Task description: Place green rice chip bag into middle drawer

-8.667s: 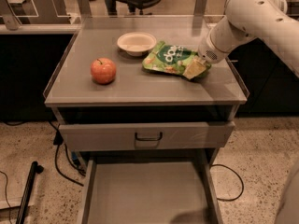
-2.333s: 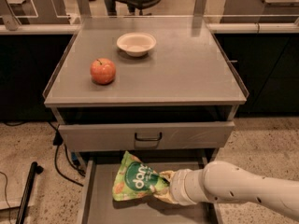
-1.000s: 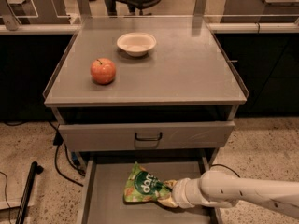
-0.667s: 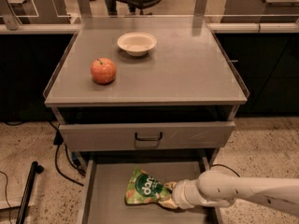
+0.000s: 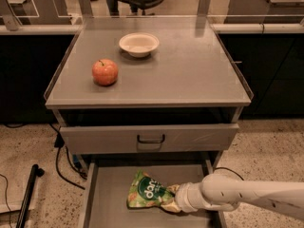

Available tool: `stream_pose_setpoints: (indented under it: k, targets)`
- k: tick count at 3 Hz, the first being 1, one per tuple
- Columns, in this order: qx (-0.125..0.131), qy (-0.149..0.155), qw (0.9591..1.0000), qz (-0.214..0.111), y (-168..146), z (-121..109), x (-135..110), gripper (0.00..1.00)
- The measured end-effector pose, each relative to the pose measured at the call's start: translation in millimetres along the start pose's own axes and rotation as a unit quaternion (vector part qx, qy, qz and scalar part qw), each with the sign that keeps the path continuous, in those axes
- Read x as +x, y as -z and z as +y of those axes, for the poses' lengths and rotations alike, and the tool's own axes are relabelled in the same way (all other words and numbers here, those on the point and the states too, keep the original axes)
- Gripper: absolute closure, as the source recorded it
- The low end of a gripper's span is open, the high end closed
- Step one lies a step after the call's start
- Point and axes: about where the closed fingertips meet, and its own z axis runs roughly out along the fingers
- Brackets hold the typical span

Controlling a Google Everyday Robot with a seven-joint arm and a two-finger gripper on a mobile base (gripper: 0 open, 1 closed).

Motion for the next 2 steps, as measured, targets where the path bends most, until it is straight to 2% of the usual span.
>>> stream_pose_setpoints:
  k: [2]
  targets:
    - [0.000, 0.000, 1.0000, 0.000, 0.0, 0.0, 0.0, 0.04]
